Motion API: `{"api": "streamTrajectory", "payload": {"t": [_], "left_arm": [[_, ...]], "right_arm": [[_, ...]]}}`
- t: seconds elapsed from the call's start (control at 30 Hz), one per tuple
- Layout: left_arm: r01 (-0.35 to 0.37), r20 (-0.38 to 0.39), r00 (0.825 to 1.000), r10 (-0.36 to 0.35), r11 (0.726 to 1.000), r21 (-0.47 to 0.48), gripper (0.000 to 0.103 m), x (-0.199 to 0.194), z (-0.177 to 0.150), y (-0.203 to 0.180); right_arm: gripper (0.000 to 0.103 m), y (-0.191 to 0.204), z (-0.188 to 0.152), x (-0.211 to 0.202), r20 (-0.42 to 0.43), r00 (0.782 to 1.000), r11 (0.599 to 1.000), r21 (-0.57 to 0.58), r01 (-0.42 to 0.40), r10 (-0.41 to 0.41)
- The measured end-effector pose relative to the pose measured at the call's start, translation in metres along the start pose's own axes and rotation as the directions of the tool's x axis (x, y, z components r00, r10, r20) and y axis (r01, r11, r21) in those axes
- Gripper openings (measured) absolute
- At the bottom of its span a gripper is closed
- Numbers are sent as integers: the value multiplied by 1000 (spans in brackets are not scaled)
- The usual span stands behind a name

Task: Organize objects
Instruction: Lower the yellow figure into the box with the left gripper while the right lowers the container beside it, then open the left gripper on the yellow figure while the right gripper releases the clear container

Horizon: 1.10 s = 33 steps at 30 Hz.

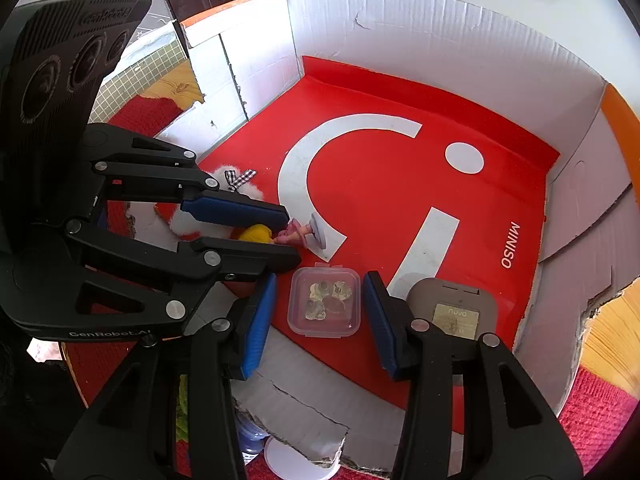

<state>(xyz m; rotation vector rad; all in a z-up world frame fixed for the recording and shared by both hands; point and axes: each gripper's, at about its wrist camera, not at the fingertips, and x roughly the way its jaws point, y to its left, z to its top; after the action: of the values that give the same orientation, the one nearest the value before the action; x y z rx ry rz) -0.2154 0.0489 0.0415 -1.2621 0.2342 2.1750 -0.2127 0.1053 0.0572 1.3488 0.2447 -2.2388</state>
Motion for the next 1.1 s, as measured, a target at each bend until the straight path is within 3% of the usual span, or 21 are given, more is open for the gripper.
{"api": "streamTrajectory", "payload": {"t": [0.67, 0.93, 1.1], "left_arm": [[-15, 39, 999, 15, 1000, -22, 26, -17, 2, -6], [-8, 110, 994, 14, 998, -59, 26, -47, 0, -16], [-16, 173, 985, 29, 997, -75, 34, -72, -4, -28]], "right_arm": [[46, 9, 4, -7, 28, 999, 999, -19, 39, -38], [46, 20, -2, -31, 75, 995, 998, -13, 63, -62], [51, 36, -13, -61, 125, 989, 996, -7, 87, -85]]}}
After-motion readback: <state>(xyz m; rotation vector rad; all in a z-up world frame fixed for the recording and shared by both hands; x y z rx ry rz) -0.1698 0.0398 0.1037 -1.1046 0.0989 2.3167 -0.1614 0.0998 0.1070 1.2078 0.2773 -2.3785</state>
